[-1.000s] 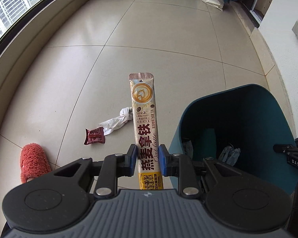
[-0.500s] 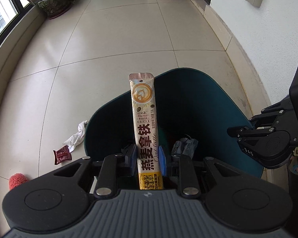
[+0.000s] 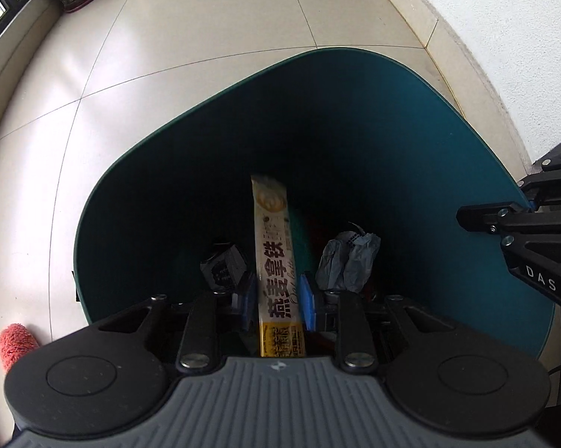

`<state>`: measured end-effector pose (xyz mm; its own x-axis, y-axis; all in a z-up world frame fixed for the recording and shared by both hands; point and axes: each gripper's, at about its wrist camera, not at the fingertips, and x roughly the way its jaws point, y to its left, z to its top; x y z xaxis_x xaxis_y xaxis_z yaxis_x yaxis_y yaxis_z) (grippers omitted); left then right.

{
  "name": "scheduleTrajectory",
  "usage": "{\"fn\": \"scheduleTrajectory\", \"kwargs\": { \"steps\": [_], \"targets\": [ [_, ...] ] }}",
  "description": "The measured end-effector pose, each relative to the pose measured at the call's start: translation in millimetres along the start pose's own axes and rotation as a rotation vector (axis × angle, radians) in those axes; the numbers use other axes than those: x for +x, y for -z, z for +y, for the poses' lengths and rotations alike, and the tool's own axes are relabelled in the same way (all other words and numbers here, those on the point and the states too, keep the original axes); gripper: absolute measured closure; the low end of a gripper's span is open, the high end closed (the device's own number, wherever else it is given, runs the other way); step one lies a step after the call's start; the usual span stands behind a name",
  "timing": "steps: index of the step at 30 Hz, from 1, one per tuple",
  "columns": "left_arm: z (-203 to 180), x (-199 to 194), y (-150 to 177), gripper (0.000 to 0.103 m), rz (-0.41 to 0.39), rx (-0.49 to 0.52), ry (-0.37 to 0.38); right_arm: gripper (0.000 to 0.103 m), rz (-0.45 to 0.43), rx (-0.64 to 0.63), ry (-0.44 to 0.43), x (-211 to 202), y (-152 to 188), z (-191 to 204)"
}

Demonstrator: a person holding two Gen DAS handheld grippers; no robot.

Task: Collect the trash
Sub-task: 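Carry the stick packet into the wastebasket and open the left gripper, then lower the left gripper to the white tissue and grasp it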

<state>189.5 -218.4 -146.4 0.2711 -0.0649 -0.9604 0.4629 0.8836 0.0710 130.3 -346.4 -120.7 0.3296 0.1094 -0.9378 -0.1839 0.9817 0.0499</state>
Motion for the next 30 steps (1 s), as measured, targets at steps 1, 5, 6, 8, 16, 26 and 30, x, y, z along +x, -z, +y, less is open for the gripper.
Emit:
{"fn": "scheduleTrajectory", "kwargs": {
  "steps": [1,5,6,8,16,26,30],
  "targets": [
    [1,1,-2,0.075,0.0,-0.009,0.012,0.099,0.0,0.0,0.0,0,0,0],
    [8,-5,0,0.031,-0.045,-0.044,0.046,0.099,0.003,0.006,0.0,0,-1,0],
    [10,-9,1,0.029,-0.062,-0.052,0.054,0.099,0.003,0.007,0.0,-1,-1,0],
    [17,-16,3,0.029,-0.084,-0.069,0.084,0.1,0.002,0.009,0.001,-1,-2,0],
    [85,-56,15,0.03,-0.183,-0.213,0.168,0.1,0.008,0.014,0.005,0,-2,0],
    [198,-61,15,0.023,-0.242,-0.421,0.08,0.099,0.003,0.019,0.009,0,-3,0],
    [225,-27,10,0.023,-0.194,-0.408,-0.016,0.098,0.002,0.019,0.005,0,-2,0]
  ]
}}
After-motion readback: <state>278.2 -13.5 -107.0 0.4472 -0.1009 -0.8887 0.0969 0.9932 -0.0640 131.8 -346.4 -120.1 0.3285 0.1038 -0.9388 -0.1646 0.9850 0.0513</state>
